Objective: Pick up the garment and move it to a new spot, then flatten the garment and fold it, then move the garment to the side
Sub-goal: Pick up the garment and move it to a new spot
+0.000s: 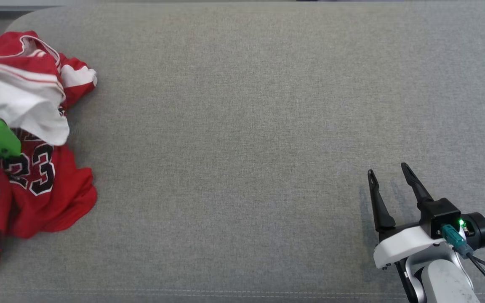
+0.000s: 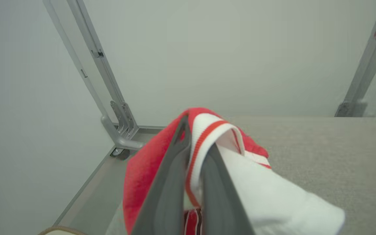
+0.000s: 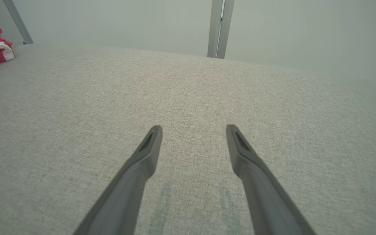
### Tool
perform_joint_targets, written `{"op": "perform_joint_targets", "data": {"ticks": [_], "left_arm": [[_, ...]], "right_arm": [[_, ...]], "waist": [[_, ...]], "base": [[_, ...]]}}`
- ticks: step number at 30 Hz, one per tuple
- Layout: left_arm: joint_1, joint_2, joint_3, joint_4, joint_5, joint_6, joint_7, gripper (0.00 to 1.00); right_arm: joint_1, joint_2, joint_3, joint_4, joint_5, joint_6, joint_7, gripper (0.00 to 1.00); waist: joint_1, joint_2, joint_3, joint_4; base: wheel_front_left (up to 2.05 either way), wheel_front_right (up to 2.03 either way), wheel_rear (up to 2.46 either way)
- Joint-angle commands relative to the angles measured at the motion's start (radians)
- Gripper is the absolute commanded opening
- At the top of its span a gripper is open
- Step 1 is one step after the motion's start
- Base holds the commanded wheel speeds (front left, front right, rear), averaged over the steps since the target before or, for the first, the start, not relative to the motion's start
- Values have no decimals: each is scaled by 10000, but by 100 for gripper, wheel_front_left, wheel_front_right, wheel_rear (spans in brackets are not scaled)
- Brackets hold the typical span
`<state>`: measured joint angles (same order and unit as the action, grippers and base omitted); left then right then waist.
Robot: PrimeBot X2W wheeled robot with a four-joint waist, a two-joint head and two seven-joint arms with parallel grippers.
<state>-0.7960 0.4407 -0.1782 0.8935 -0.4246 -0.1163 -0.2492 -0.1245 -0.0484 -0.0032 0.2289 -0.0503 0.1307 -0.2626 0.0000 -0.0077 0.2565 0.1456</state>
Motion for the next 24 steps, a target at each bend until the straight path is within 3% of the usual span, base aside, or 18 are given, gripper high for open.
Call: {"op": "perform_joint_targets", "data": {"ticks": [1,8,11,18,24], "left_arm": [[-231,115,7,-145,-32,-49,-42,0],[-1004,522,-330,-3285,-732,-137,1481,0],[-965,431,-453,-4781,-1211,-140,2315,0],[-392,-338,-883,-7970,-2217,211,4091,0],[-34,-1183,-1328,-9687,-2917,781,5050,0]], "right_arm": [[101,-36,19,19,113,0,-36,100],[353,-36,256,66,744,0,-36,100],[432,-33,344,98,923,0,-36,100],[588,-31,350,88,1194,0,-34,100],[625,-33,324,53,1312,0,-34,100]], "waist": [[0,77,-288,-146],[0,77,-977,-1027],[0,77,-1188,-1487],[0,77,-1421,-2633],[0,77,-1382,-3568]], "base": [[0,0,0],[0,0,0],[0,0,0],[0,0,0],[0,0,0]]}}
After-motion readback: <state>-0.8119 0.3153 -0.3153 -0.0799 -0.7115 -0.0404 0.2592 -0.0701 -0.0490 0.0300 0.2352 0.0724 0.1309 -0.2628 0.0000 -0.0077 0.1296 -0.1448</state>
